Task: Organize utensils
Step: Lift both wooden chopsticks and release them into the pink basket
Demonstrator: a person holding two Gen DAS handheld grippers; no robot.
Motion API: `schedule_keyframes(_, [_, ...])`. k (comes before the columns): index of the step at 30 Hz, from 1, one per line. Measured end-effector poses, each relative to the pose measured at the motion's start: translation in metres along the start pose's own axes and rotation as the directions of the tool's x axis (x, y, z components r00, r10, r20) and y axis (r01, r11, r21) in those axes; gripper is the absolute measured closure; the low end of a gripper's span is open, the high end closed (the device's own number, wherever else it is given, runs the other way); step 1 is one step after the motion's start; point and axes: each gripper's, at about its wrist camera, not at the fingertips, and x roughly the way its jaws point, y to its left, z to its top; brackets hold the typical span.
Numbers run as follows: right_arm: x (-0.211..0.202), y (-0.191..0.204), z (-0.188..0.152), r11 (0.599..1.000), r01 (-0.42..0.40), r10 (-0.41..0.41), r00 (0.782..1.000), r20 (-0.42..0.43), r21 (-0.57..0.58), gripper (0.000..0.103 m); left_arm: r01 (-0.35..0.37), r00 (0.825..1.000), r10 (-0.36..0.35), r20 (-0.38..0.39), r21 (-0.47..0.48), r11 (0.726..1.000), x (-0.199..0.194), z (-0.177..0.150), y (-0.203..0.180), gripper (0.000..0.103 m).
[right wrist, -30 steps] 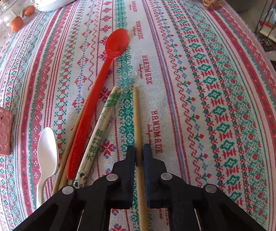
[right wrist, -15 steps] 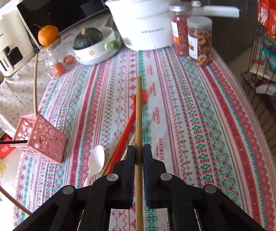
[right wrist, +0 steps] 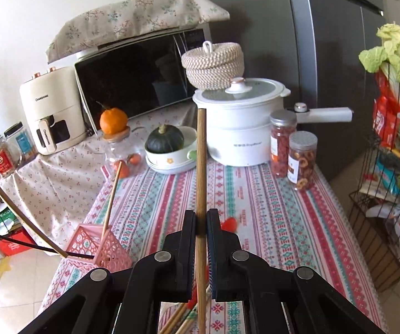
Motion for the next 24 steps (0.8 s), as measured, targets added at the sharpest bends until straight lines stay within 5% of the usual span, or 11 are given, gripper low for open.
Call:
schedule_keyframes(15, [0.002, -0.002, -0.002, 1.0, -0.022, 0.022, 1.0, 0.006, -0.01, 0.097, -0.1, 0.989, 0.103, -0.108, 0.034, 0.994, 0.077, -0.052, -0.003, 0.097])
schedule_keyframes(24, [0.003, 0.0, -0.001, 0.999, -0.033, 0.033, 0.999, 0.009, -0.008, 0.097, -0.07, 0.973, 0.065, -0.22, -0.013, 0.997, 0.099, -0.058, 0.007, 0.09])
